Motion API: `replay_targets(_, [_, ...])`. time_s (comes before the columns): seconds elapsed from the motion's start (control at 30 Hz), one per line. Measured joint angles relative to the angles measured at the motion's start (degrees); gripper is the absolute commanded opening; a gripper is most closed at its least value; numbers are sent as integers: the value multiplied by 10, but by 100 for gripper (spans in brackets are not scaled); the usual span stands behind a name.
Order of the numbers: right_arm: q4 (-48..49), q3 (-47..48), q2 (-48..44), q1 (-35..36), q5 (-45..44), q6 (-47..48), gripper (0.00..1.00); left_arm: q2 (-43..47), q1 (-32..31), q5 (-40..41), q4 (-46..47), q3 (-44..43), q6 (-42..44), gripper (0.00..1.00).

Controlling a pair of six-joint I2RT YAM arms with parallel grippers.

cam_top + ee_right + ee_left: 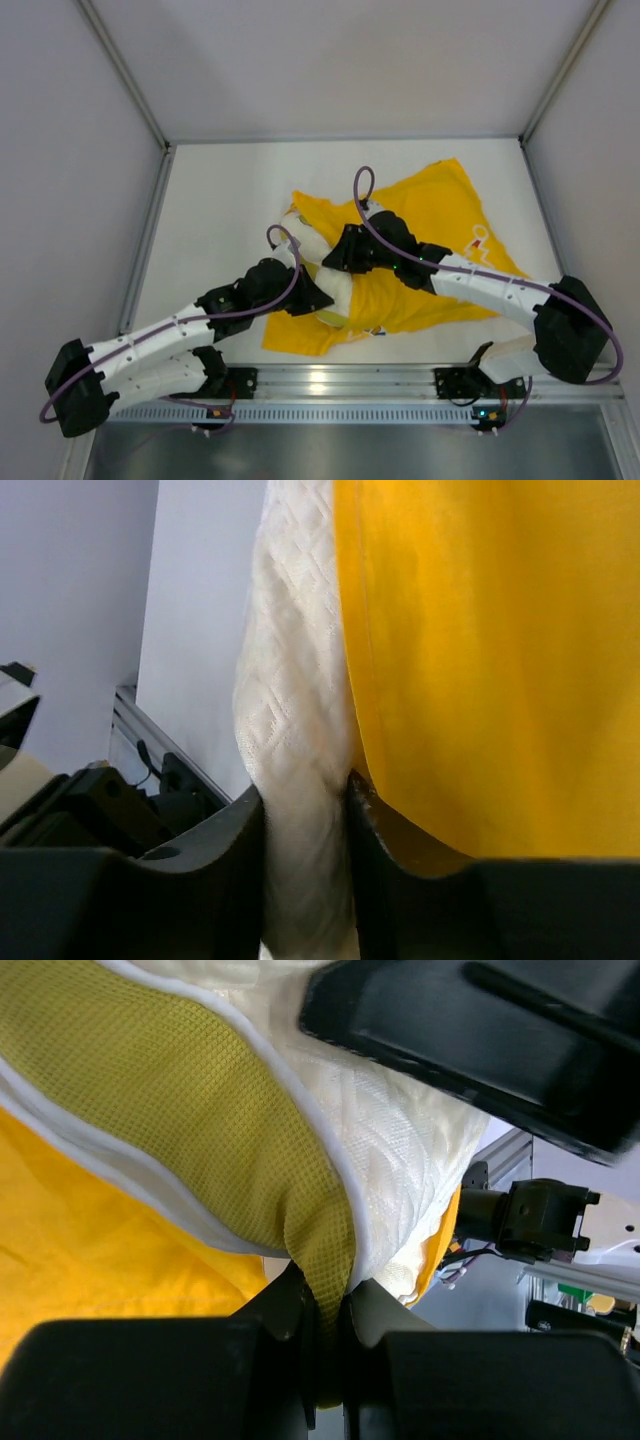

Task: Remove the pillowcase from the pillow

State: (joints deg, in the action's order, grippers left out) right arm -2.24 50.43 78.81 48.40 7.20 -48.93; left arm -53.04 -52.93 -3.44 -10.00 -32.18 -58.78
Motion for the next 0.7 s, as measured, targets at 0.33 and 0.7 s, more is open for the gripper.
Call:
replay_targets(0.33, [-31,6,-61,14,12,58,83,10,-1,14,2,12,2,0])
replay_targets(0.7, [-106,-106,-264,25,-46,75,73,55,-1,27,1,34,1,0])
